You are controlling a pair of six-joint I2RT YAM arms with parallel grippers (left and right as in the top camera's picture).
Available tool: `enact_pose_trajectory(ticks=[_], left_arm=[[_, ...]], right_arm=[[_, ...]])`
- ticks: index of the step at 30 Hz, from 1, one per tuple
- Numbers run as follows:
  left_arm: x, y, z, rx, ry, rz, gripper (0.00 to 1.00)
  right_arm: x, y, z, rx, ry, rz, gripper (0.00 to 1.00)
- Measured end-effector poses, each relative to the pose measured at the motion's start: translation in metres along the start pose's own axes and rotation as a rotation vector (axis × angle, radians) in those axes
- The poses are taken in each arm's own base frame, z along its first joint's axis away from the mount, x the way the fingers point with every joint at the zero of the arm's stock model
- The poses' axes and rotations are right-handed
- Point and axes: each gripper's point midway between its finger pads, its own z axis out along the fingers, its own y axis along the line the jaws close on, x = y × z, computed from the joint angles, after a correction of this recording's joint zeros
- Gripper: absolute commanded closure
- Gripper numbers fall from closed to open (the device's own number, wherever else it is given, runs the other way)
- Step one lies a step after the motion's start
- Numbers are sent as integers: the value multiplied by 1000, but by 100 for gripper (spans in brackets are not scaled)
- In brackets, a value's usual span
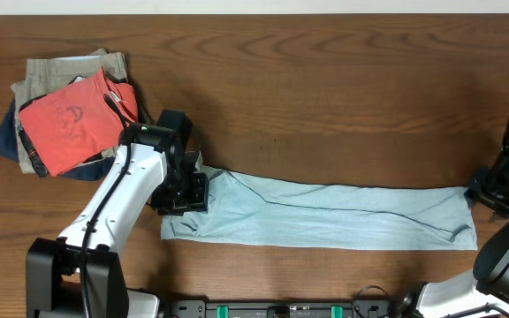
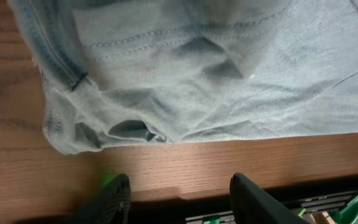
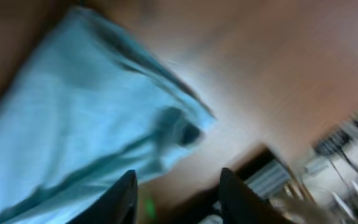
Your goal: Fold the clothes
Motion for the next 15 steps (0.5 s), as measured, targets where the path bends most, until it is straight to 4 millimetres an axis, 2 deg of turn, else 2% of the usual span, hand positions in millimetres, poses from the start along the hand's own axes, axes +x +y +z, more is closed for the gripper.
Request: enact_pose_trajectory(ticks=[2, 7, 12, 15], left_arm=[[-3, -1, 0, 3, -11, 3, 47], [-11, -2, 0, 9, -43, 10, 46], [-18, 1, -1, -15, -74, 15, 46], [-20, 3, -1, -27, -82, 16, 46]], right_arm=[[-2, 13, 3, -68, -7, -55, 48], [3, 26, 23, -125, -1, -114, 43], [4, 26, 40, -111, -12, -129, 34], [-2, 23, 46, -109, -40, -119, 29]])
